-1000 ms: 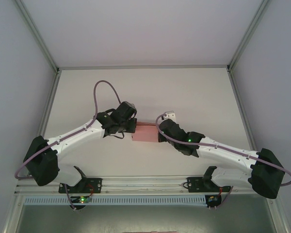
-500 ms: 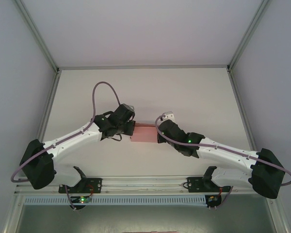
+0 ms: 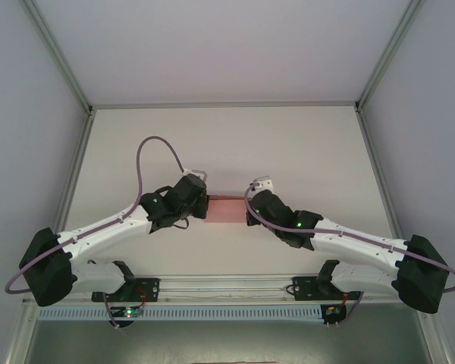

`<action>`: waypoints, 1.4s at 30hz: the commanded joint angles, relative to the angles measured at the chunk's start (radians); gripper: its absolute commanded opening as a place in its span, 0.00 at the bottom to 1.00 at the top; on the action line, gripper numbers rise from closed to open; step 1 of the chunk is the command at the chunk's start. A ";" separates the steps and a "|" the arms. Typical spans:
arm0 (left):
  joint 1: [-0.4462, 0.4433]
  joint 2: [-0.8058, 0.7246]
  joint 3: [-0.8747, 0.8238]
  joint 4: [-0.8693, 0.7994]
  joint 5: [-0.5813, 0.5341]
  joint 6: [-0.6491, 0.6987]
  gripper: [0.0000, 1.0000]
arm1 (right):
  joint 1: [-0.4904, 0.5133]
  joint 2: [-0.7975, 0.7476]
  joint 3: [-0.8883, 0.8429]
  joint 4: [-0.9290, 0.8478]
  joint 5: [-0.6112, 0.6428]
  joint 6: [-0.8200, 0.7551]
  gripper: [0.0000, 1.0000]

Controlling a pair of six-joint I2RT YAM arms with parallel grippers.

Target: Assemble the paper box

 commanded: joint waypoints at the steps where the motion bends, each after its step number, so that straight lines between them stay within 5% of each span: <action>1: -0.015 0.025 -0.084 -0.042 -0.029 -0.078 0.00 | 0.012 -0.006 -0.023 -0.001 0.030 0.018 0.00; 15: -0.111 0.067 -0.064 -0.181 -0.239 -0.039 0.00 | 0.036 -0.017 -0.041 0.007 0.065 0.020 0.00; 32: -0.208 0.036 -0.267 0.118 -0.142 -0.137 0.00 | 0.099 0.030 -0.094 0.151 0.048 0.048 0.00; 42: -0.263 0.211 -0.096 -0.015 -0.251 -0.083 0.00 | 0.105 0.023 -0.096 0.157 0.057 0.048 0.00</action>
